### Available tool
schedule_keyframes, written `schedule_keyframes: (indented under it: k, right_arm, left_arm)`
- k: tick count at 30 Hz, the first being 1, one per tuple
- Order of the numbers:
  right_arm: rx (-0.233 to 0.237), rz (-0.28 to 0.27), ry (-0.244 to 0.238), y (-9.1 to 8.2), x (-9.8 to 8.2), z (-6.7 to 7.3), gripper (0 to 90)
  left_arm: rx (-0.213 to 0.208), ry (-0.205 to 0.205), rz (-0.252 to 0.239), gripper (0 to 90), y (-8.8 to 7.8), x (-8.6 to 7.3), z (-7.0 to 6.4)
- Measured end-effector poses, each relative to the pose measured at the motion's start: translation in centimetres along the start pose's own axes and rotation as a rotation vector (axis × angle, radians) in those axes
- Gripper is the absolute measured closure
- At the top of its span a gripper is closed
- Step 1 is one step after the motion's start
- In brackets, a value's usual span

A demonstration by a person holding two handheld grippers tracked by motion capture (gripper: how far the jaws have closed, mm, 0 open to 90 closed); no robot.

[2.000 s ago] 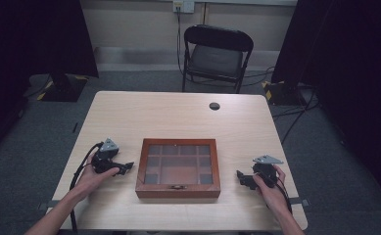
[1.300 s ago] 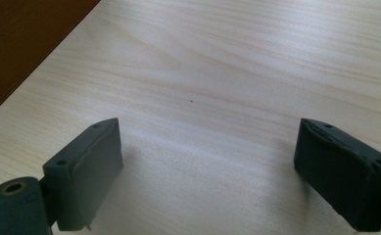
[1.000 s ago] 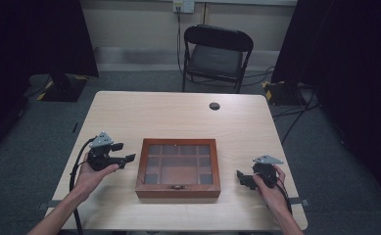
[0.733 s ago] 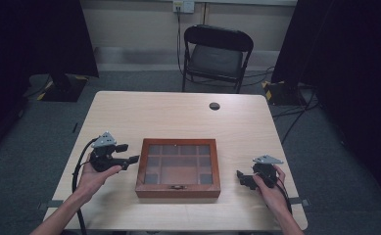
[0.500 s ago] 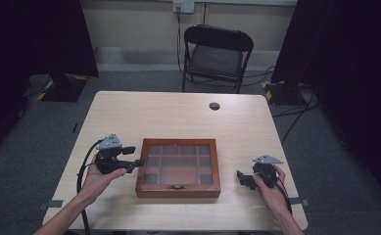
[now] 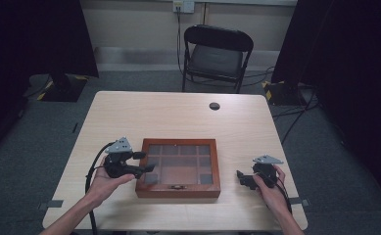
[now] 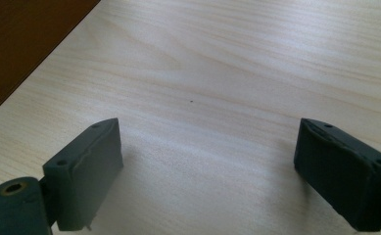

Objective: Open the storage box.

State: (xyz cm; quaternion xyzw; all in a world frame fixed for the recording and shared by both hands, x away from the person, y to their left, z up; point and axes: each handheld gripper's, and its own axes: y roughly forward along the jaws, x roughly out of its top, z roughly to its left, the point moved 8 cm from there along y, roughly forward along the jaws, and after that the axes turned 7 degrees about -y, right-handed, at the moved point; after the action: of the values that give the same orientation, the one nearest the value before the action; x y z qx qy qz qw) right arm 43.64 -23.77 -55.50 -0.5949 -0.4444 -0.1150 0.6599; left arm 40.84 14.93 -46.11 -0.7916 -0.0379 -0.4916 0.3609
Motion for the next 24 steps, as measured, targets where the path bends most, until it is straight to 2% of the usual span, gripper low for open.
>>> schedule_keyframes:
  k: [5,6,8,10,11,13,15,16,19,21,24]
  right_arm:
    - [0.0,0.0,0.0,0.0,0.0,0.0,10.0]
    - [0.0,0.0,0.0,0.0,0.0,0.0,10.0]
    - [0.0,0.0,0.0,0.0,0.0,0.0,10.1]
    - [0.0,0.0,0.0,0.0,0.0,0.0,10.0]
    - [0.0,0.0,0.0,0.0,0.0,0.0,10.0]
    - [0.0,0.0,0.0,0.0,0.0,0.0,10.0]
    - [0.0,0.0,0.0,0.0,0.0,0.0,10.0]
    - [0.0,0.0,0.0,0.0,0.0,0.0,10.0]
    - [0.0,0.0,0.0,0.0,0.0,0.0,10.0]
    - [0.0,0.0,0.0,0.0,0.0,0.0,10.0]
    - [0.0,0.0,0.0,0.0,0.0,0.0,10.0]
  left_arm:
    - [-0.012,0.013,0.004,36.3,0.2,0.2,-0.8]
    - [-0.024,0.007,0.007,37.2,0.4,0.2,-1.1]
    - [-0.062,0.029,0.032,42.2,0.8,0.2,-1.9]
    - [-0.074,0.045,0.041,42.8,1.2,0.3,-2.6]
    - [-0.096,0.06,0.049,44.0,1.5,0.3,-3.2]
    - [-0.108,0.067,0.054,44.8,1.7,0.4,-3.6]
    - [-0.152,0.061,0.054,45.6,2.1,0.6,-4.5]
    - [-0.191,0.049,0.061,49.3,2.5,0.7,-5.1]
    - [-0.21,0.057,0.08,51.7,3.2,0.6,-5.6]
    - [-0.243,0.062,0.096,57.4,3.9,0.5,-6.2]
    - [-0.263,0.078,0.115,64.0,4.3,0.2,-6.6]
